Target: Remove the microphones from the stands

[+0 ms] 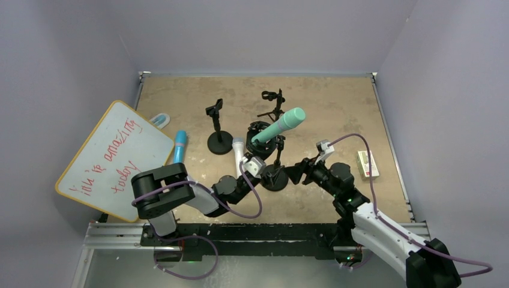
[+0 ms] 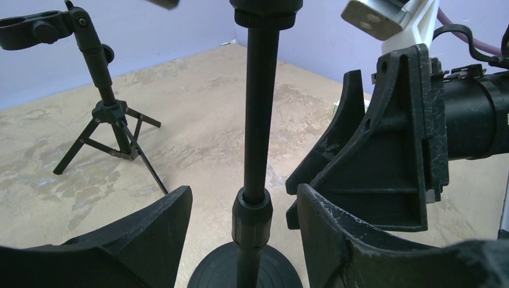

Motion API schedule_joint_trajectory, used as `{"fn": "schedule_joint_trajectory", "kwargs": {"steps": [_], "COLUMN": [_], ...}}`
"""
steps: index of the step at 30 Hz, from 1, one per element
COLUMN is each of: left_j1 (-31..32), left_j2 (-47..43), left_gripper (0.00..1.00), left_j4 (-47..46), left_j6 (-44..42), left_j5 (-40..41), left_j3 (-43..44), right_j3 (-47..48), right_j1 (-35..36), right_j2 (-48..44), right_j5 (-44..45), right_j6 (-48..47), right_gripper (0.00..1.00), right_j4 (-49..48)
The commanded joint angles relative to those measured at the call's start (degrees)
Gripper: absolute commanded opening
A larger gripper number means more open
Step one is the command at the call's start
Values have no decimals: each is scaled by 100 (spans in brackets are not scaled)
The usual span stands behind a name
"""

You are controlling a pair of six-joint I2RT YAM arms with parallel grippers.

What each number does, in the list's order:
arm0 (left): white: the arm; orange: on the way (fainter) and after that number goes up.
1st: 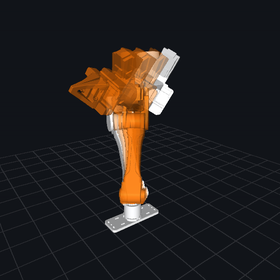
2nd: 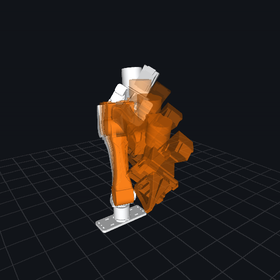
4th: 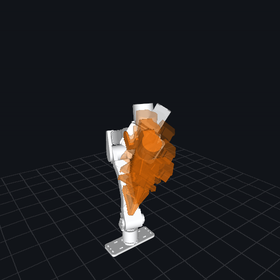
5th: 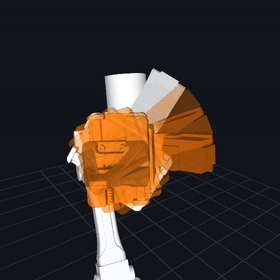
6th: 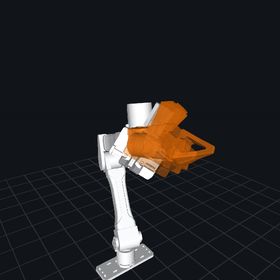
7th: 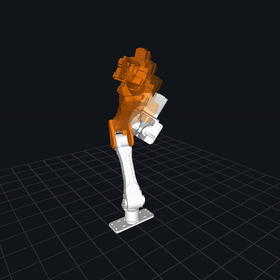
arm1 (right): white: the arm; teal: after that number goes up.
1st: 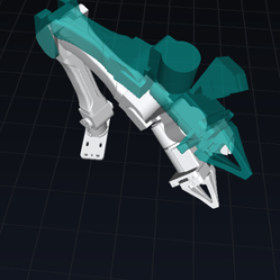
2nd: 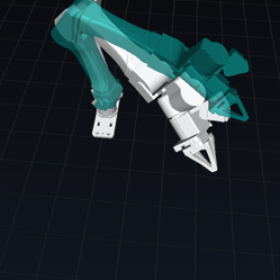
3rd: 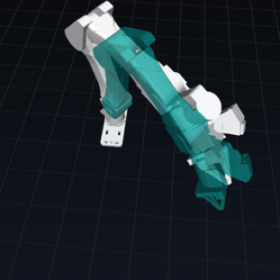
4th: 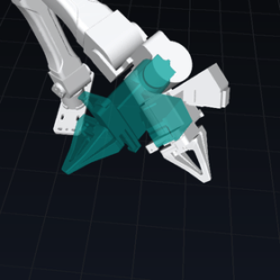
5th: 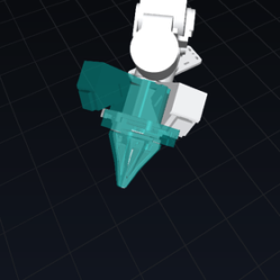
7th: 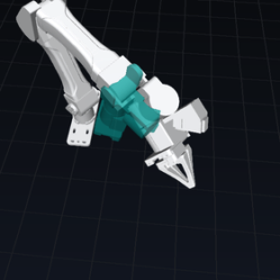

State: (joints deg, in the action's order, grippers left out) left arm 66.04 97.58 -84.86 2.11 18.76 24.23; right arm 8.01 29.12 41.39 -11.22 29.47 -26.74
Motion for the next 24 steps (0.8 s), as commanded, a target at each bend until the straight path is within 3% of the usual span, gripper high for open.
{"fn": "schedule_joint_trajectory", "kwargs": {"steps": [1,7,17,24], "left_j1": [78,132,176,258], "left_j2": [-209,-659,-1983,-2799], "left_gripper": [62,69,76,76], "left_j4": [-1692,-1242,1042,1451], "left_j6": [-42,145,509,691], "left_j5": [174,78,-479,-215], "left_j3": [-17,-356,-653,-1173], "right_j3": [209,100,227,516], "right_j1": [-21,-4,175,843], "right_j2": [10,277,974,1377], "right_j5": [-334,-520,-671,-256], "right_j6": [-436,-400,-466,-675], "right_gripper": [67,66,65,61], "right_j4": [-622,-1146,-1520,-1489]}}
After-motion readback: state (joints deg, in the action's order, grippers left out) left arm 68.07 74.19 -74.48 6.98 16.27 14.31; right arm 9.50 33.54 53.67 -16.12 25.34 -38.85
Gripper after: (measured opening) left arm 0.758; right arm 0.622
